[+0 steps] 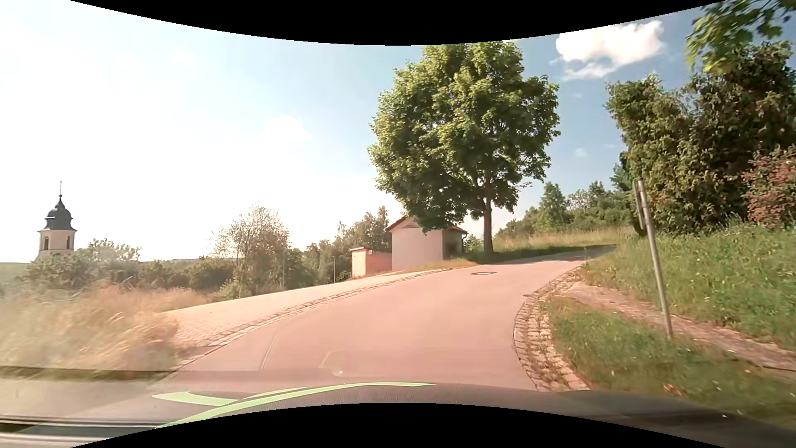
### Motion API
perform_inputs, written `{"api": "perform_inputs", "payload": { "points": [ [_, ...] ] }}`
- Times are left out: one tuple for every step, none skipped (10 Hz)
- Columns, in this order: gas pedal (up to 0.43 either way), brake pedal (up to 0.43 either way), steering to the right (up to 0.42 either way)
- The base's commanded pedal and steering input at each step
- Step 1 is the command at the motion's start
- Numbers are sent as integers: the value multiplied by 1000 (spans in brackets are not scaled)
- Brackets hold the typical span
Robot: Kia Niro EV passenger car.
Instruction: Follow the waypoints while adhering to traffic rules and regulations
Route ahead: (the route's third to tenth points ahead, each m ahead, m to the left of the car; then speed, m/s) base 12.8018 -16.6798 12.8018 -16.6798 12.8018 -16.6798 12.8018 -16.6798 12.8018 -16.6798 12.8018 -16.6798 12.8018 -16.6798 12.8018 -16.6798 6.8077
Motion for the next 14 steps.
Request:
{"api": "perform_inputs", "payload": {
  "points": [
    [0,0,117],
    [0,0,124],
    [0,0,135],
    [0,0,147],
    [0,0,163],
    [0,0,178],
    [0,0,192],
    [0,0,211],
    [0,0,225],
    [8,0,238],
    [20,0,253],
    [47,0,271],
    [59,0,287],
    [59,0,293]
  ]
}}
